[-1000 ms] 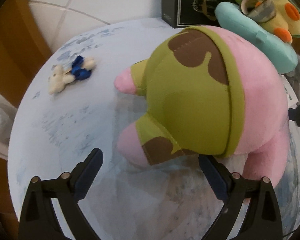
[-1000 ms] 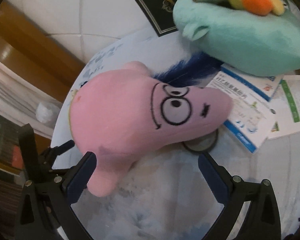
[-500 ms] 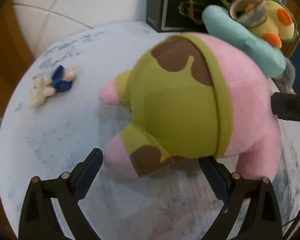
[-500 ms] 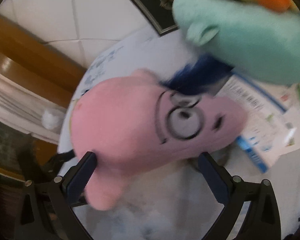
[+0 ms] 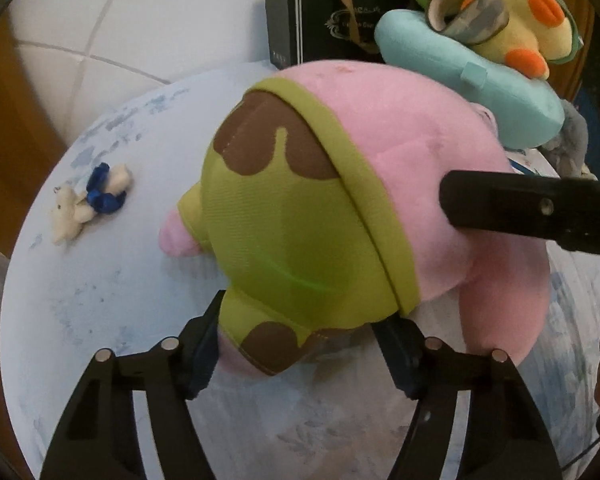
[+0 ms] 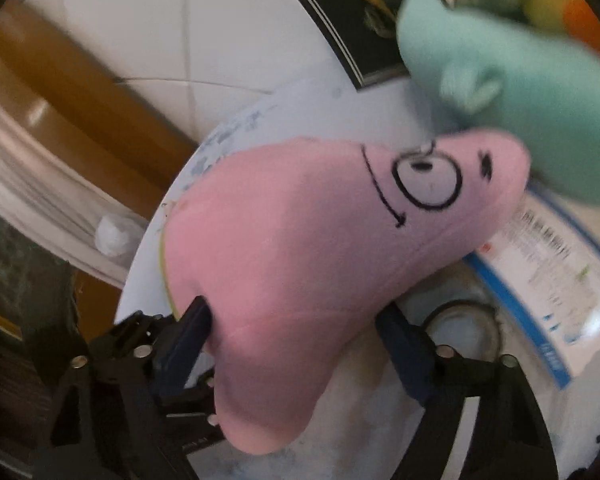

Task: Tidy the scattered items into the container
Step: 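Grasp the pink starfish plush with both grippers and lift it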

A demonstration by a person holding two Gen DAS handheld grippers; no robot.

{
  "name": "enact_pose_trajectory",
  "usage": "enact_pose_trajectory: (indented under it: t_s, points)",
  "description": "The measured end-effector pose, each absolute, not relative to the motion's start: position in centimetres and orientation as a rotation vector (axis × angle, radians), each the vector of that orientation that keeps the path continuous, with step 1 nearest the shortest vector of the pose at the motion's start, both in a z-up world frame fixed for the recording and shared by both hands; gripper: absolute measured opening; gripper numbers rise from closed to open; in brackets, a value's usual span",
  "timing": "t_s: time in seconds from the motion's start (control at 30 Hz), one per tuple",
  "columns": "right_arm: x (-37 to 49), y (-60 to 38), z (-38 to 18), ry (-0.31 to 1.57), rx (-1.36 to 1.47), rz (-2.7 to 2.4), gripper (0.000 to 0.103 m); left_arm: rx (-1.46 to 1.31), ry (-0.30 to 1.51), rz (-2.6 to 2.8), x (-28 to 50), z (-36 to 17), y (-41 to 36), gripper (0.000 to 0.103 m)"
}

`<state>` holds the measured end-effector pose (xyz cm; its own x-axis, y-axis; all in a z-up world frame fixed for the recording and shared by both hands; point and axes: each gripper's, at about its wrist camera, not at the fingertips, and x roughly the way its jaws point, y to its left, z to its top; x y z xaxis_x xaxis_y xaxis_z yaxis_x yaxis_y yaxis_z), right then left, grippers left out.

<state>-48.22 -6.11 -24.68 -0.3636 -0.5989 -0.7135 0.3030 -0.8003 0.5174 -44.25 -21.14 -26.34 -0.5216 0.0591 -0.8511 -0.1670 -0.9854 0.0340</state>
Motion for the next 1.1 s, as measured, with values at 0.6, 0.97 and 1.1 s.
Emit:
enact_pose_trajectory:
  t_s: [0.6, 0.97, 1.1]
  points:
    - [-40.7, -1.9, -23.5, -0.267, 1.424, -2.184, 0.04, -1.481, 0.162, 2.531, -37.0, -23.7, -19.1, 0.05]
    - [-40.6, 0.7, -24.8, -0.152, 1.519, -2.219, 0.04, -1.481, 0.1, 2.739, -39.4, -20.4, -24.4, 0.095]
    - [-42.3, 4.0, -25.4, -0.071, 1.585, -2.332, 0.035, -1.492, 0.083, 2.666, -40.2, -21.2, -23.9, 0.095]
